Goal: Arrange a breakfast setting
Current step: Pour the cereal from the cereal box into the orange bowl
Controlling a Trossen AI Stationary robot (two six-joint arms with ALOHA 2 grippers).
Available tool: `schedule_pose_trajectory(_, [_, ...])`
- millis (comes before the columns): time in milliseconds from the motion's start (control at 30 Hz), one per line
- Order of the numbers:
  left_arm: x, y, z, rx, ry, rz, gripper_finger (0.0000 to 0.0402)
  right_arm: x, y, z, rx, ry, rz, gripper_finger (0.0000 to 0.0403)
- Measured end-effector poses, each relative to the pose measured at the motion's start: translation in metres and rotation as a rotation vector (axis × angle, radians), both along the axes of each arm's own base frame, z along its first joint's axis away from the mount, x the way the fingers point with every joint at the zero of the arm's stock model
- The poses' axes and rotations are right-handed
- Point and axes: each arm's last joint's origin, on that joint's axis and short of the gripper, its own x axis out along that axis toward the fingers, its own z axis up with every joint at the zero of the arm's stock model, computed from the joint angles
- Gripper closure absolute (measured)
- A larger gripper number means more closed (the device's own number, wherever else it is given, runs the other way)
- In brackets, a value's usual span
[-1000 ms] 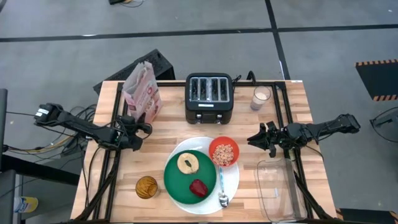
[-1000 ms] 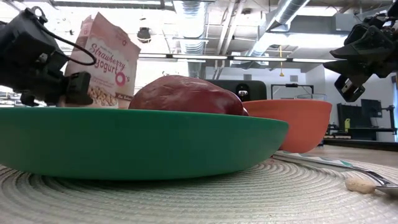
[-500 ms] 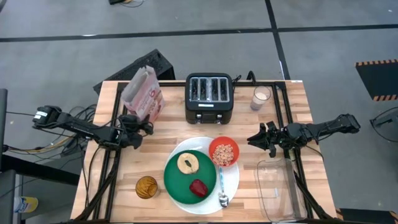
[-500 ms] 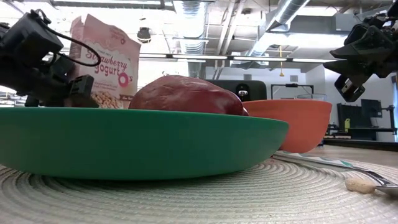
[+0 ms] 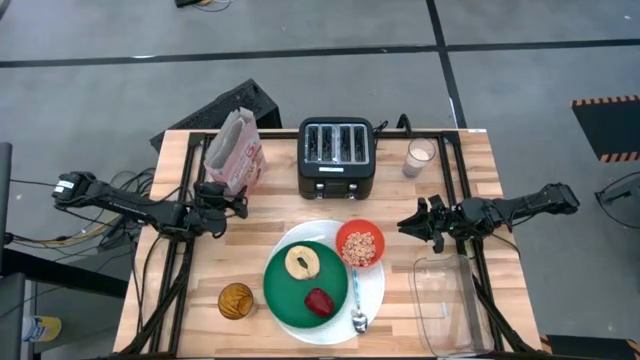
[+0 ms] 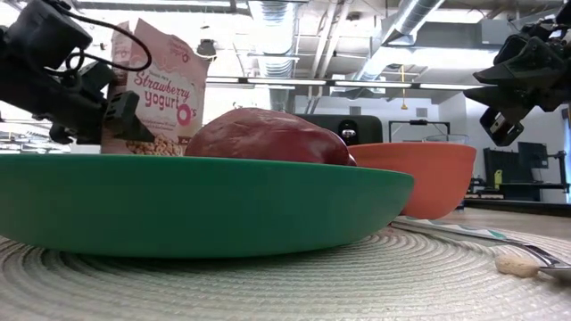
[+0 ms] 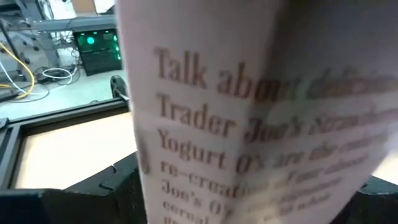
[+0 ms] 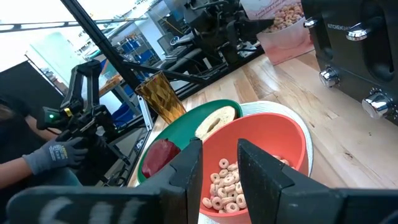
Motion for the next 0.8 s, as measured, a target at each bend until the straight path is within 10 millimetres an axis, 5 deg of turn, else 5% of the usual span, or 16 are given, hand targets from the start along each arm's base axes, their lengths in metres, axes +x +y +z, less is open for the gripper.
schedule_pose_trajectory(467, [-0.027, -0.002, 0.030, -0.119, 0.058, -0.131, 0.0107, 0.000, 0.000, 0.000, 0.000, 0.000, 0.000, 0.0280])
schedule_pose_trajectory(800, [-0.040, -0.009, 0.054, -0.215, -0.016, -0.388, 0.0107, 0.000, 0.000, 0.000, 0.000, 0.000, 0.000, 0.0280])
